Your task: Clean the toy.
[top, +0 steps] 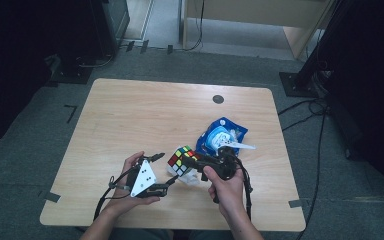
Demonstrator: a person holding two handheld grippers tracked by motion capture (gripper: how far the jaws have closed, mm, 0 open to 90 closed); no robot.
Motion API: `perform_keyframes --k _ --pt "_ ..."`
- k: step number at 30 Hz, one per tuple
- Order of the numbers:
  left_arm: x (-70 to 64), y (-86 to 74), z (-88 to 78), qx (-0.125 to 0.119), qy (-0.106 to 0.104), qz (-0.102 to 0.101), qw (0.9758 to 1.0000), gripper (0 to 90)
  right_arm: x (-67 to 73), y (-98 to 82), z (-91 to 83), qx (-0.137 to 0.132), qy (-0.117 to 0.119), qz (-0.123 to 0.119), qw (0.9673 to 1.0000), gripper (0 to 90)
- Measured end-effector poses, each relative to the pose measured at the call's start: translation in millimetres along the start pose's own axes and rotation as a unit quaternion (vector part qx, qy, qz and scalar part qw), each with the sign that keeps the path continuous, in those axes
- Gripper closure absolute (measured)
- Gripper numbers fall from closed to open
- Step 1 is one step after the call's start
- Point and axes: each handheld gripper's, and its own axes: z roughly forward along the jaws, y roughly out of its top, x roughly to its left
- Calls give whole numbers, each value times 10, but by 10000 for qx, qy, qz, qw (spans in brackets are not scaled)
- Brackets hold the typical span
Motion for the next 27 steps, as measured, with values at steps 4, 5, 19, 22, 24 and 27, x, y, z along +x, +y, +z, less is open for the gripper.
perform_keyframes --k 4,5,19,22,24,27 --pt "-42 13 -4 -1 5 122 9999 175 7 -1 32 131 23 -66 9999 350" --pt "-45 17 -6 -4 26 146 9999 164 13 -4 46 217 35 -58 9997 350" --pt "-43 15 -7 51 163 192 9997 135 -29 6 73 572 142 -40 9983 349" --pt "-59 26 -7 40 154 206 9997 135 -43 13 66 608 199 17 9979 349" --pt "-68 32 -5 43 138 234 9996 134 -46 17 62 634 232 57 9977 349" --pt "-82 36 0 60 113 244 9996 133 -51 17 64 662 236 56 9975 349"
